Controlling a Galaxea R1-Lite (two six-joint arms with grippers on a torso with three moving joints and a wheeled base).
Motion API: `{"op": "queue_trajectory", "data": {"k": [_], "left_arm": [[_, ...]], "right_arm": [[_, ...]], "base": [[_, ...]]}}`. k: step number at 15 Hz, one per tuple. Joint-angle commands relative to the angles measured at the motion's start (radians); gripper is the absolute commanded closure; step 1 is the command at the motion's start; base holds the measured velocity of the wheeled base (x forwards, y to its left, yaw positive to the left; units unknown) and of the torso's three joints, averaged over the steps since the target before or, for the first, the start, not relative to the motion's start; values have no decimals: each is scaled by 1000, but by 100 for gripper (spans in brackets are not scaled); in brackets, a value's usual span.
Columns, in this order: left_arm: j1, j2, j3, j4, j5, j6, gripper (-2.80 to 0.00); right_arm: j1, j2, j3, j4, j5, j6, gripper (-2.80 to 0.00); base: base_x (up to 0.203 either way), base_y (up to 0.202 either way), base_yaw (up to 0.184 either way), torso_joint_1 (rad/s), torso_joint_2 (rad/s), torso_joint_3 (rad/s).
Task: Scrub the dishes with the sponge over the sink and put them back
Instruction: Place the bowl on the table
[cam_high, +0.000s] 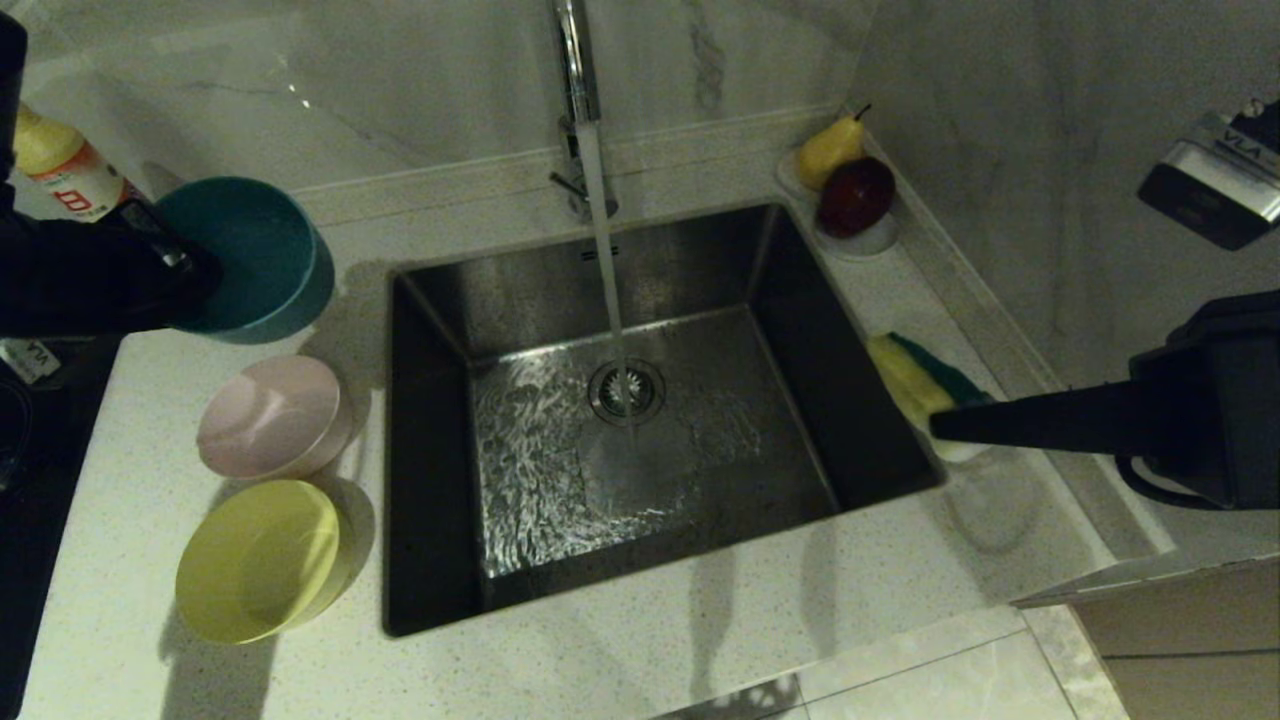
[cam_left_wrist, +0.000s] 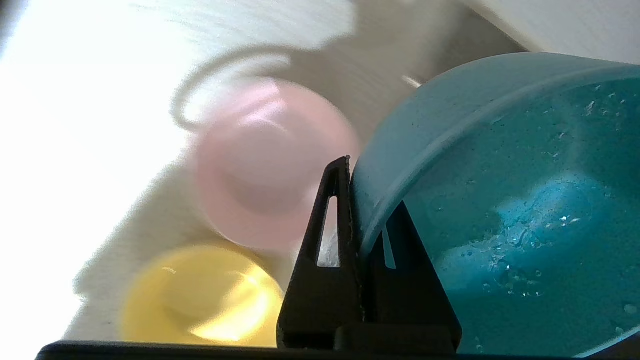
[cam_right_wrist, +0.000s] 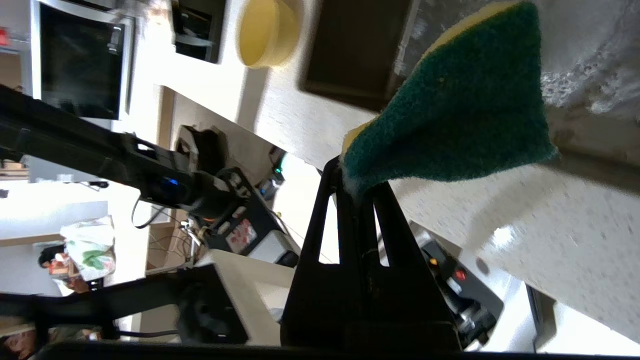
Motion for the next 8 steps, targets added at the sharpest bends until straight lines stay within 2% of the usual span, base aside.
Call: {"op": "queue_trajectory", "data": {"k": [1,5,8], "left_arm": [[140,40,-9,12,-13,-23,0],[351,85,-12,84,-131,-98,0],[491,96,0,93,-240,-114,0]], "right_arm": [[-18,-10,15,2,6,2,0],[-18,-38,34,13,7,4,0],[-15,-36,43,14,6,4,0]], "base": [[0,0,0,0,0,0],[0,0,0,0,0,0],[0,0,0,0,0,0]]}}
